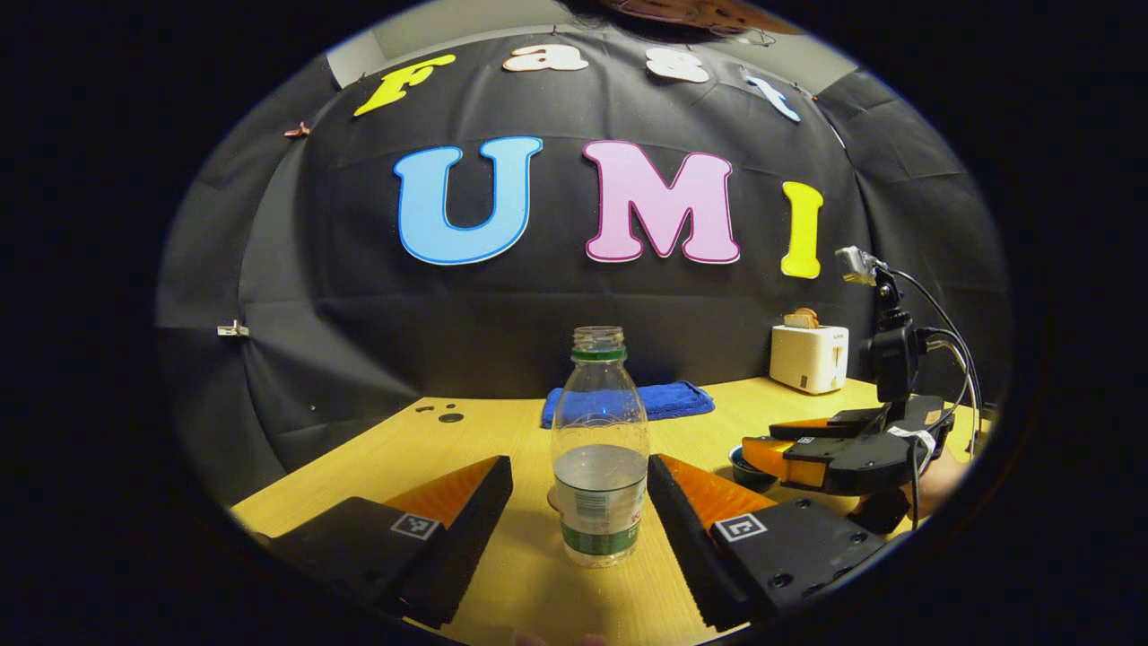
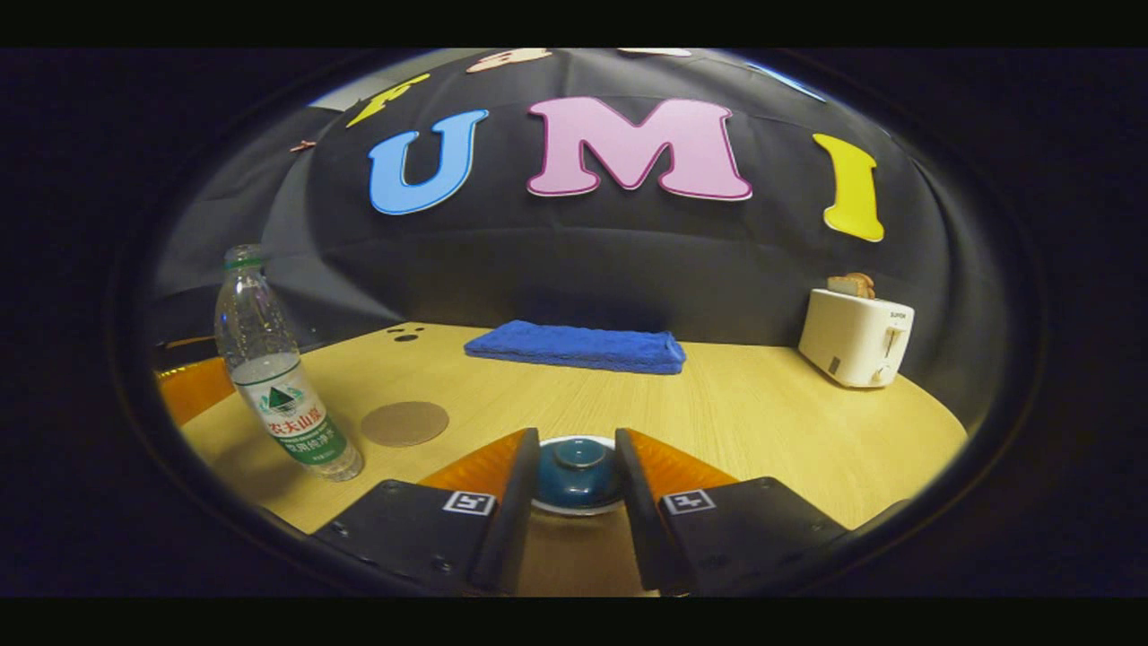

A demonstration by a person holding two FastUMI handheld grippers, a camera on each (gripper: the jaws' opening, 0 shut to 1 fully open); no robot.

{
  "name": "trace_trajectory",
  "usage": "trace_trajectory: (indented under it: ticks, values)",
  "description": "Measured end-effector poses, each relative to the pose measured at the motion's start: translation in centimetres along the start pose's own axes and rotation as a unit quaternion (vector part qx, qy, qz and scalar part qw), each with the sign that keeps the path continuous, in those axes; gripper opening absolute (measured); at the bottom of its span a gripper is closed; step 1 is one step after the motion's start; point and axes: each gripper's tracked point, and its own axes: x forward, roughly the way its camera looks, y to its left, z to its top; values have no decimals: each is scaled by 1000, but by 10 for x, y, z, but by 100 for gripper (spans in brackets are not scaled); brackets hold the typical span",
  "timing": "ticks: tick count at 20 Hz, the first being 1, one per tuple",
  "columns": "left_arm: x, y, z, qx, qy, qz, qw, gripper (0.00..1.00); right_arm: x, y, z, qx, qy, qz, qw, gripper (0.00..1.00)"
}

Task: Open the teacup lid with one hand, grasp the water bottle and pour water into the teacup with the other hand; after pouring, place the water bottle on the coaster and then close the teacup lid.

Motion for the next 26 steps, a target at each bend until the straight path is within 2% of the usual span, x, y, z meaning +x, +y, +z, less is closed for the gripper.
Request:
trace_trajectory:
  ticks: [1,2,3,7,8,9,10,11,12,13,14,17,18,21,25,26]
  values:
    - [1,-1,0,0,0,0,1000,95,1,-1,1,-1,-1,1,1000,45]
    - [2,-1,-2,-1,2,0,1000,95,1,-3,3,2,-3,0,1000,43]
    - [5,-2,-2,-2,2,0,1000,95,0,-2,2,7,0,4,1000,36]
    - [9,-4,-2,-6,3,2,1000,95,-3,-5,11,1,-15,4,1000,36]
    - [10,-5,-3,-6,3,2,1000,95,-4,-7,13,3,-18,2,1000,26]
    - [10,-5,-3,-7,3,3,1000,95,-5,-7,15,7,-19,2,1000,36]
    - [12,-6,-4,-7,4,3,1000,95,-5,-9,17,8,-20,2,1000,31]
    - [13,-7,-6,-6,6,2,1000,95,-7,-11,19,8,-23,0,1000,36]
    - [15,-8,-8,-4,9,1,1000,95,-8,-13,22,7,-27,0,1000,31]
    - [18,-9,-11,-3,13,-1,1000,95,-11,-15,26,5,-32,-2,999,36]
    - [19,-11,-16,-5,18,-2,1000,95,-16,-18,30,5,-36,-3,999,31]
    - [27,-12,-28,-9,30,0,1000,95,-32,-29,45,3,-52,-7,999,31]
    - [29,-11,-32,-11,32,3,999,95,-37,-32,48,0,-55,-8,998,36]
    - [36,-13,-45,-12,41,6,999,98,-52,-43,56,-7,-63,-12,998,31]
    - [39,-11,-56,-27,54,13,998,94,-59,-56,59,1,-65,-14,998,30]
    - [41,-9,-53,-27,55,15,998,86,-60,-62,56,3,-63,-19,998,26]
